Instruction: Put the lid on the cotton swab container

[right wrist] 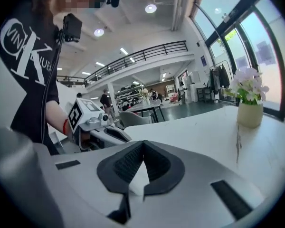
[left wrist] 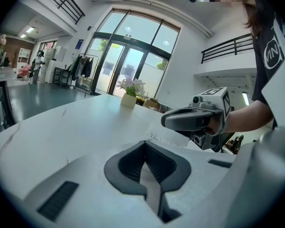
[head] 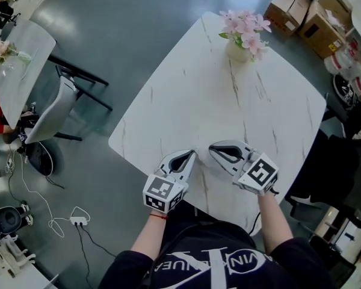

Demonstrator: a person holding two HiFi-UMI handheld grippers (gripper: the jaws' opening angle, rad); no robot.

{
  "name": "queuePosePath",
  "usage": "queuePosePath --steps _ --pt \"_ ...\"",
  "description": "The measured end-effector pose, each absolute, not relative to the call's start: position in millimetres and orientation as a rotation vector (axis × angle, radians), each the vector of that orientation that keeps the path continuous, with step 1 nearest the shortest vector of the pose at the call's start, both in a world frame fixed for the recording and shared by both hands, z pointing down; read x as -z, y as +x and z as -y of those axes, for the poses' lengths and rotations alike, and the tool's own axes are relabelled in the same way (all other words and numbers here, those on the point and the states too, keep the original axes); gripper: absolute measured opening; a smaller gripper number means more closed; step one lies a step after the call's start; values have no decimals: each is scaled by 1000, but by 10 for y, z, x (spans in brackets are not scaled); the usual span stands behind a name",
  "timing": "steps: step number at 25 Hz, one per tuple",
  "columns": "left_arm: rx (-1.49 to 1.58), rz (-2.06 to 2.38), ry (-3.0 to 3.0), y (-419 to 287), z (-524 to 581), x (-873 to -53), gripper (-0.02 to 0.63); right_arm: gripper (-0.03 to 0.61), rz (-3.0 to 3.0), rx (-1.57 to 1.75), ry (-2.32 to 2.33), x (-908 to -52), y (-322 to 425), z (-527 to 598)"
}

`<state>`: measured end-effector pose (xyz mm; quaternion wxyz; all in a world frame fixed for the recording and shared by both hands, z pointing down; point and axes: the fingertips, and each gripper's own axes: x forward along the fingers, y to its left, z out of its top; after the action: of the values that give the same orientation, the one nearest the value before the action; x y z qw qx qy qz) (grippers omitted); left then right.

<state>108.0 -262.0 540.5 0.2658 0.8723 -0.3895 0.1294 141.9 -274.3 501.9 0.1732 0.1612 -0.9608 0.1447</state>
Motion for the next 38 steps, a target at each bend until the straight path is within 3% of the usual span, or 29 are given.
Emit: queuePosePath --steps 11,18,38 --pt "-406 1212 2449 929 2711 -5129 5 2 2489 -18 463 -5042 1293 2617" --pt "-506 980 2686 1353 2546 -5012 5 2 2457 -13 487 -5059 1289 2610" --pt "-567 930 2715 1364 2535 -5063 5 2 2360 -63 481 -5094 1263 2621"
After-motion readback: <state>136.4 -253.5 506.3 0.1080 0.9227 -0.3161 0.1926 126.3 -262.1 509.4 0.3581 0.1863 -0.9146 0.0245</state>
